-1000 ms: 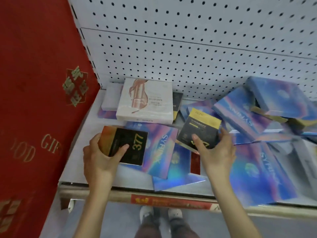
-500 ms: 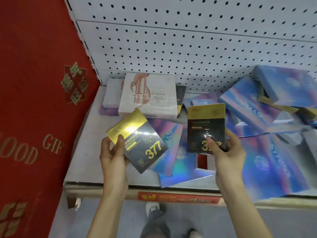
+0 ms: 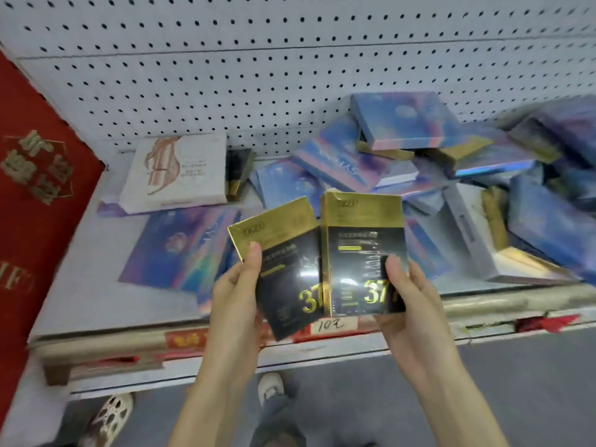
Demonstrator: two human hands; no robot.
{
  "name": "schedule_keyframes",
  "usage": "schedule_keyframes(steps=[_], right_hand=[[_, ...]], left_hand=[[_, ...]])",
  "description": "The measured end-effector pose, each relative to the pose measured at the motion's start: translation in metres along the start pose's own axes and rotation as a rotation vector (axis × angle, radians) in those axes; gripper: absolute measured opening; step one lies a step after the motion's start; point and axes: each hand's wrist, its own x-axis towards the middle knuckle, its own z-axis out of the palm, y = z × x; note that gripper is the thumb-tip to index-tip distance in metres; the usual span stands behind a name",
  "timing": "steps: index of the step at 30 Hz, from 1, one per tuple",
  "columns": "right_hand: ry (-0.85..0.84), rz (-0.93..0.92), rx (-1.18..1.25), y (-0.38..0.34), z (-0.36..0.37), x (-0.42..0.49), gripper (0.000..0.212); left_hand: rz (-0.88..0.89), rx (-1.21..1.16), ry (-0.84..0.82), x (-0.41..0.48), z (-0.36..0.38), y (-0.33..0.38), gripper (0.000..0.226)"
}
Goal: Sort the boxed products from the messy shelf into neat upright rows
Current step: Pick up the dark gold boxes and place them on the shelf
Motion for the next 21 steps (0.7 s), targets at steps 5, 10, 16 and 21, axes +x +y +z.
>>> schedule_keyframes(steps=[5, 10, 16, 21], right_hand=[[-0.012, -0.078, 0.036, -0.043, -0.095, -0.043, 0.026], [0.164, -0.214, -0.065, -0.081, -0.213, -0.098, 0.019], [0.430, -0.444, -0.074, -0.132, -0.337, -0.156, 0.018], [0.545, -0.469, -0.095, -0.174, -0.411, -0.169, 0.028]], left_hand=[[-0.221, -0.030, -0.102, -0.060, 0.088, -0.048, 0.055], [-0.130, 0.114, -0.299, -0.136, 0.203, -0.113, 0.063], [-0.015, 0.349, -0.509, -0.204, 0.328, -0.182, 0.079], [0.040, 0.405, -0.610, -0.227, 0.411, -0.223, 0.086]])
